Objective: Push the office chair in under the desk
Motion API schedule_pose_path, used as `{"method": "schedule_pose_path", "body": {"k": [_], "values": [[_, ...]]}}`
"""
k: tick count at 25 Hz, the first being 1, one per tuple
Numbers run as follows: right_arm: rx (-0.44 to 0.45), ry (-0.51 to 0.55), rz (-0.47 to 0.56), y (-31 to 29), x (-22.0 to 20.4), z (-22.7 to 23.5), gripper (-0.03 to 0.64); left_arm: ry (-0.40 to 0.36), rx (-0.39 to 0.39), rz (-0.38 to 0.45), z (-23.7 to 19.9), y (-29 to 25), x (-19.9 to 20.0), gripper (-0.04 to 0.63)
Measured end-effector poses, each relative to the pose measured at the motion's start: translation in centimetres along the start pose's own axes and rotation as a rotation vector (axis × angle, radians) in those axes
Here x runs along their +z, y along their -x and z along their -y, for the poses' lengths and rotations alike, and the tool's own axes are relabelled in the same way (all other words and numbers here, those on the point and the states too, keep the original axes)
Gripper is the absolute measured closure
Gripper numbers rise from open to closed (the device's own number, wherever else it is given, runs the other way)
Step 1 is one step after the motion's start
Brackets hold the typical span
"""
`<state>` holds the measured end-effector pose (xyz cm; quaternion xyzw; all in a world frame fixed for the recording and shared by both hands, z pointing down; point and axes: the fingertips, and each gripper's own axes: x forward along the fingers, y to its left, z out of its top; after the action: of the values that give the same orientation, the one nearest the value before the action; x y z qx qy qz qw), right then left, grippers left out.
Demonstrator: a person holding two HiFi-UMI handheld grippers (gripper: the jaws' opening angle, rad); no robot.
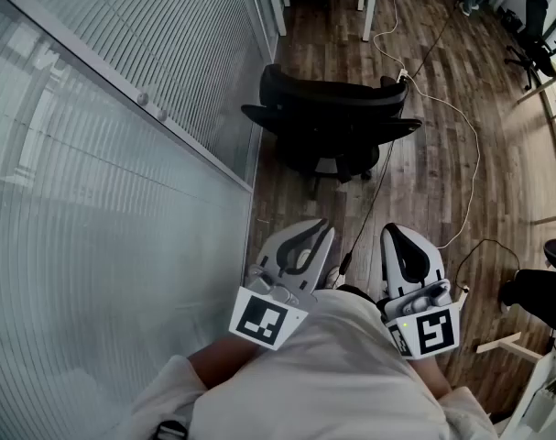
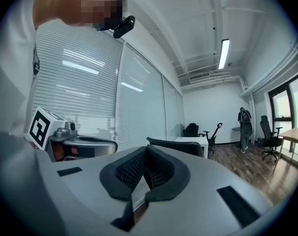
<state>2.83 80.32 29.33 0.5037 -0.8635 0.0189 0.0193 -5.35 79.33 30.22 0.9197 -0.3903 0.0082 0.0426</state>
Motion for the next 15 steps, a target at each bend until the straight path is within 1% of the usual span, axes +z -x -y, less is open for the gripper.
{"method": "schedule_pose_path", "body": {"k": [8, 11, 15], "values": [[-0.003, -0.010, 0.008, 0.8, -0.1, 1.4, 0.586, -0.003, 0.017, 0.008, 1.1, -0.8, 0.2, 0.546], [0.017, -0.037, 0.034, 1.5, 0.1, 2.3, 0.586, -0.007, 0.025, 0.004, 2.1, -1.3, 0.1, 0.545], [0.038, -0.033, 0.029, 2.5, 0.0, 3.4, 0.586, -0.006, 0.033, -0.001, 3.7, -2.2, -0.2, 0.545]]}}
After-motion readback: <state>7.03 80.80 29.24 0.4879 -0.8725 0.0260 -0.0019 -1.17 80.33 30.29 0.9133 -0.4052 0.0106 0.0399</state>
